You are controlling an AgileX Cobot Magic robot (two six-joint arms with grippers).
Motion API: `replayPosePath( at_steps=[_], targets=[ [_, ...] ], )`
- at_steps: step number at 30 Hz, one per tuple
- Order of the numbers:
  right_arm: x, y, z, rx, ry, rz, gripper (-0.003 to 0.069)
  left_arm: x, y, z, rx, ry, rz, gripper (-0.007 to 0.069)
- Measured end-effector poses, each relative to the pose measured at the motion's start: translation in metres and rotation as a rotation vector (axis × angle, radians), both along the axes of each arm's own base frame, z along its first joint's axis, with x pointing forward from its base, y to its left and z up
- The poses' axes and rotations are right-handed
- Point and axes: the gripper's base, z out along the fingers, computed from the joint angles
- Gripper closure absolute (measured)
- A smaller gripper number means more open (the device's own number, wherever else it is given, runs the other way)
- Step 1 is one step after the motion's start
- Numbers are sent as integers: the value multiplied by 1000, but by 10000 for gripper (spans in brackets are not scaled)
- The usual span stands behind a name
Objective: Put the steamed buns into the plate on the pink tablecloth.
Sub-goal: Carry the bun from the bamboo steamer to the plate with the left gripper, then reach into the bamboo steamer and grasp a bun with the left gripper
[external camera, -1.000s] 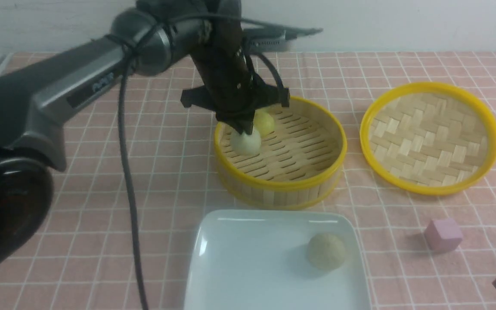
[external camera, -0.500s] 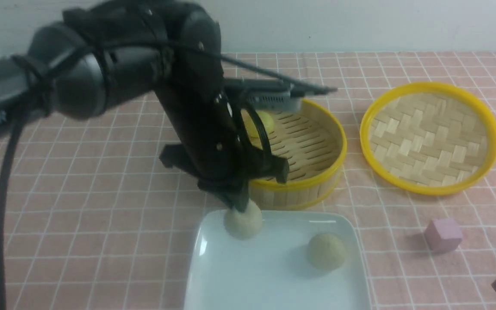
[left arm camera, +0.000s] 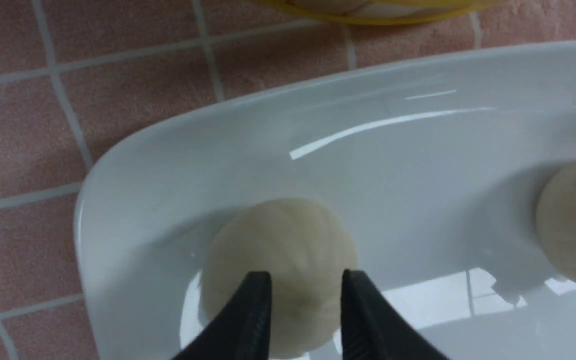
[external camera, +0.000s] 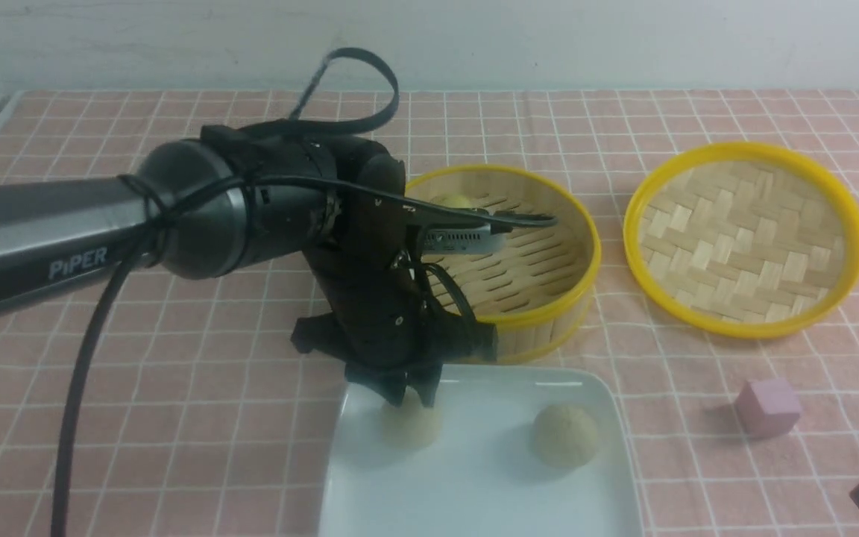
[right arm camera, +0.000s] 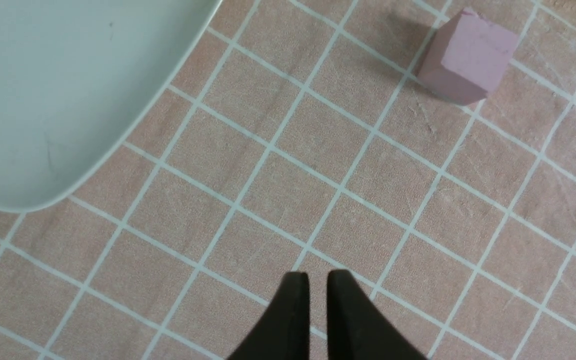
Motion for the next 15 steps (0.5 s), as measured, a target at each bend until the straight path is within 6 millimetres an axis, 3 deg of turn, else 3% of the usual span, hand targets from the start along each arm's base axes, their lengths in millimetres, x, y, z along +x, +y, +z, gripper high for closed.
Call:
replayPosePath(
  at_steps=[4,6,8,10,11,12,15],
  targets=[
    [0,0,0,-1,1,0,606,7,-4,16,-8,-47,-11,312],
    [0,0,0,-1,1,1,601,18,-7,36,-23,-127,0,322],
    [0,0,0,-1,1,1,598,28,-10,52,-30,-191,33,372],
    [0,0,0,-1,1,1,597,43,-13,64,-40,-229,75,489],
    [0,0,0,-1,1,1,596,44,-13,65,-41,-231,79,489],
    [0,0,0,-1,1,1,596,58,-16,68,-55,-232,100,572],
    [0,0,0,-1,1,1,594,84,-20,70,-103,-232,131,616]
  ],
)
